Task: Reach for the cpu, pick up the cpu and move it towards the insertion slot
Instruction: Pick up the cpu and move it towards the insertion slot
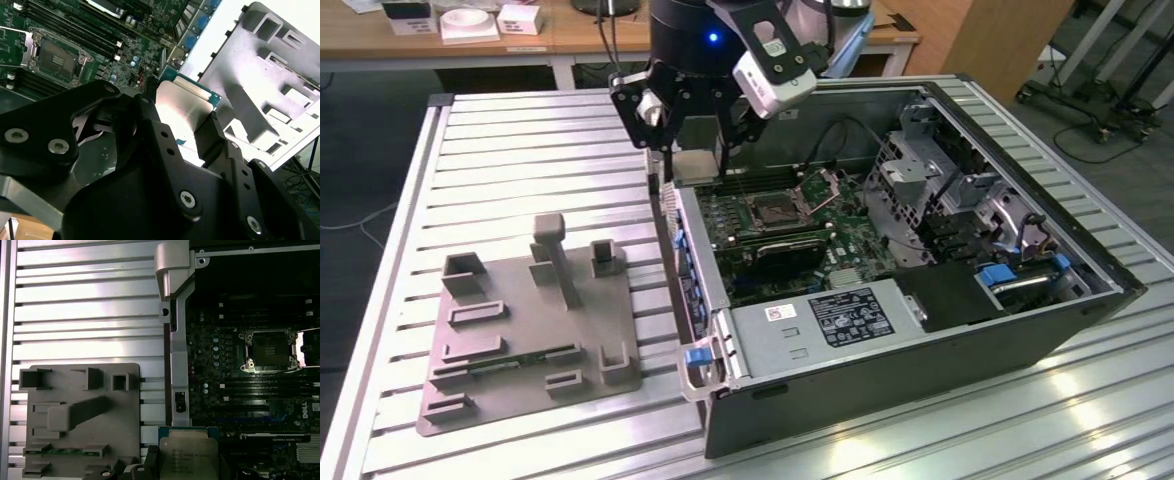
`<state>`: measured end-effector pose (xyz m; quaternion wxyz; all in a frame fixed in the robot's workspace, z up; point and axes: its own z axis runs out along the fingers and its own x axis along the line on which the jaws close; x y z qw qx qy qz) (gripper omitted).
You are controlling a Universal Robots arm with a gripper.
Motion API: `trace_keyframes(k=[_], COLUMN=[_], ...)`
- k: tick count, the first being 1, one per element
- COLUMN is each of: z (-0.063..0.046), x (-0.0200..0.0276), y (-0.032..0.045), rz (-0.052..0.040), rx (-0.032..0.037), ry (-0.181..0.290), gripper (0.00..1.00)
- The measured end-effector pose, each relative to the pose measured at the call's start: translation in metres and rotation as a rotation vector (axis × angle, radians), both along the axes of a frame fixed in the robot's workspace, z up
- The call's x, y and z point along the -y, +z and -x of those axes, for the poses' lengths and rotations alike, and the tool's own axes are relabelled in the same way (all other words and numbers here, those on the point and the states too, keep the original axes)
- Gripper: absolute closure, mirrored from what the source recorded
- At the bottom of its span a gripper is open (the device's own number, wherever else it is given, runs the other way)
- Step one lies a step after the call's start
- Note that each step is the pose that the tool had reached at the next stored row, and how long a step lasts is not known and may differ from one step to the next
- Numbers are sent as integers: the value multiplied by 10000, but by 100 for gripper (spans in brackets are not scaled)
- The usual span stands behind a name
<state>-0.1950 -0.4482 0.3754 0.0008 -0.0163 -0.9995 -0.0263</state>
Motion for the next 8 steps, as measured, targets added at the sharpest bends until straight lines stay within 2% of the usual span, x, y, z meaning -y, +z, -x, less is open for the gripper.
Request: trace_keyframes(k=[8], z=[-42], x=[0], y=[-13], rz=[0], rx=[0], ry=[0], gripper=[45])
